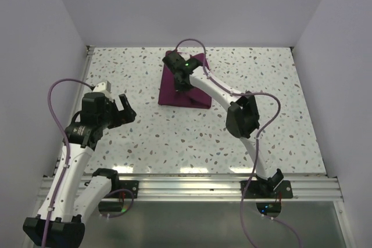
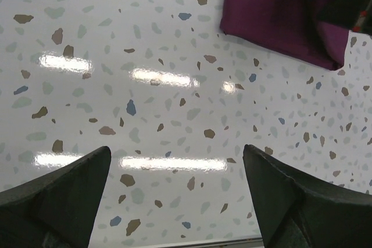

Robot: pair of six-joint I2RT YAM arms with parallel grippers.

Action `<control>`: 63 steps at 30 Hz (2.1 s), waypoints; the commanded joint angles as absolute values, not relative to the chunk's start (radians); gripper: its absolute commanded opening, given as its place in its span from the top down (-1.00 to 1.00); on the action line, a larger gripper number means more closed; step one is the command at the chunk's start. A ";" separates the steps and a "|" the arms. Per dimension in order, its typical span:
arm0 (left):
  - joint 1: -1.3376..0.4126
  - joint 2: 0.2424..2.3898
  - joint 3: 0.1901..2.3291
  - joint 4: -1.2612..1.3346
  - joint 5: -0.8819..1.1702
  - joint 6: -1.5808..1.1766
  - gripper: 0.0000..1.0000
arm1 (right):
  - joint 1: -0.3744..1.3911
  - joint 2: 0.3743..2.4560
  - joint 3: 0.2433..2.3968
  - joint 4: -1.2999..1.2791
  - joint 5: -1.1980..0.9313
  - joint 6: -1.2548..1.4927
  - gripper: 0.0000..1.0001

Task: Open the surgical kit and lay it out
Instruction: Open the surgical kit at the center of the board.

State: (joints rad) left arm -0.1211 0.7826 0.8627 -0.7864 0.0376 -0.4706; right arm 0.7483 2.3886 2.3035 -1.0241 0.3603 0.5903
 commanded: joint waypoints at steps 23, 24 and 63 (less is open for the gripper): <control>-0.550 1.575 1.268 -0.485 -0.130 -0.400 -0.99 | 0.206 1.982 1.479 -0.857 0.445 0.631 0.85; -0.572 1.616 1.340 -0.497 -0.155 -0.397 -0.99 | 0.199 1.982 1.485 -0.862 0.449 0.620 0.58; -0.425 1.993 1.927 -0.805 -0.367 -0.380 1.00 | 0.163 2.045 1.965 -1.085 0.351 0.551 -0.85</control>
